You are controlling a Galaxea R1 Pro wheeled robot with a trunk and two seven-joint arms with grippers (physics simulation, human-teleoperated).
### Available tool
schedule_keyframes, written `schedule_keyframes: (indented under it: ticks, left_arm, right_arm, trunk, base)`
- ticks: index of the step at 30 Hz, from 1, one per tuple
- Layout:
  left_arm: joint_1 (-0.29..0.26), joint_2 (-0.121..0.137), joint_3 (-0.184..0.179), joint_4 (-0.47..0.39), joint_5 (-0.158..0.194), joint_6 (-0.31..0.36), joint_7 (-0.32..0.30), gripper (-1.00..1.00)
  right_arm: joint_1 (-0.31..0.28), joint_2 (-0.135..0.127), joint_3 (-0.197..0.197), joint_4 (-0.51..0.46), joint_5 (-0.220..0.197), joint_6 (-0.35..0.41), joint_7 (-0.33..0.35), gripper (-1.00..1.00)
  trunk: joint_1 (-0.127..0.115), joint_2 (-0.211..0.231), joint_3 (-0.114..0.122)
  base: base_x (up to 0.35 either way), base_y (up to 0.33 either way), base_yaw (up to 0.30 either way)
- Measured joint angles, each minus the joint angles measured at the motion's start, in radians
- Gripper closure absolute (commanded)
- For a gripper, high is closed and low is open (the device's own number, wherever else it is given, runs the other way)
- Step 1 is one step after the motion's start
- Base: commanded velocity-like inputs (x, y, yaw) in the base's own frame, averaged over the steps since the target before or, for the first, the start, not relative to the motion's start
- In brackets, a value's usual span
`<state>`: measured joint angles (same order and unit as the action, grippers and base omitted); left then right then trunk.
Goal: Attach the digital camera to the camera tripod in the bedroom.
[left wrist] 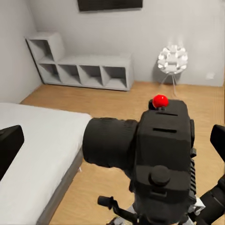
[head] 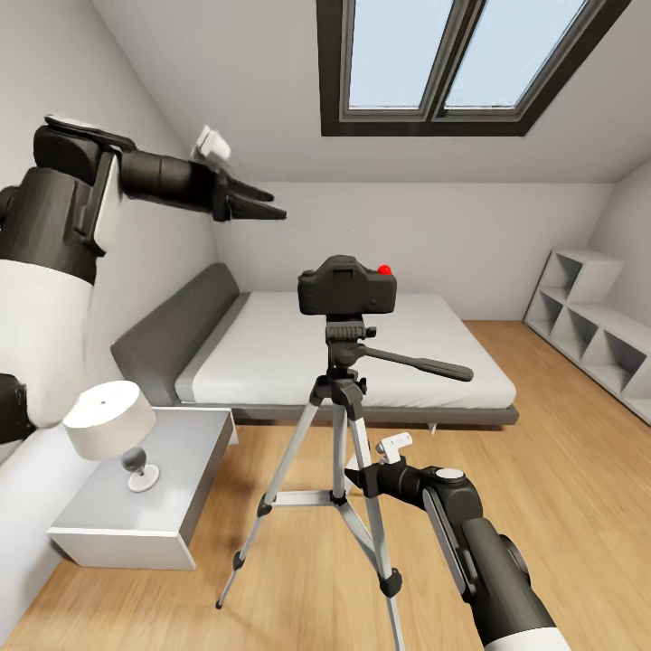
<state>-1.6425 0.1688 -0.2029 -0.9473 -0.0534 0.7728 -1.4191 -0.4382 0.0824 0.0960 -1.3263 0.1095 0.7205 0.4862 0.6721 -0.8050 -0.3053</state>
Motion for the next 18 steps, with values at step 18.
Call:
schedule_keyframes:
  ticks: [18]
  left_arm:
    - [0.221, 0.136, 0.369, 0.649, -0.006, -0.064, 0.316, -1.00]
  right_arm:
    - [0.000, 0.000, 0.000, 0.000, 0.002, 0.000, 0.001, 1.00]
  trunk:
    - [0.000, 0.000, 0.000]
  base:
    - [0.000, 0.000, 0.000]
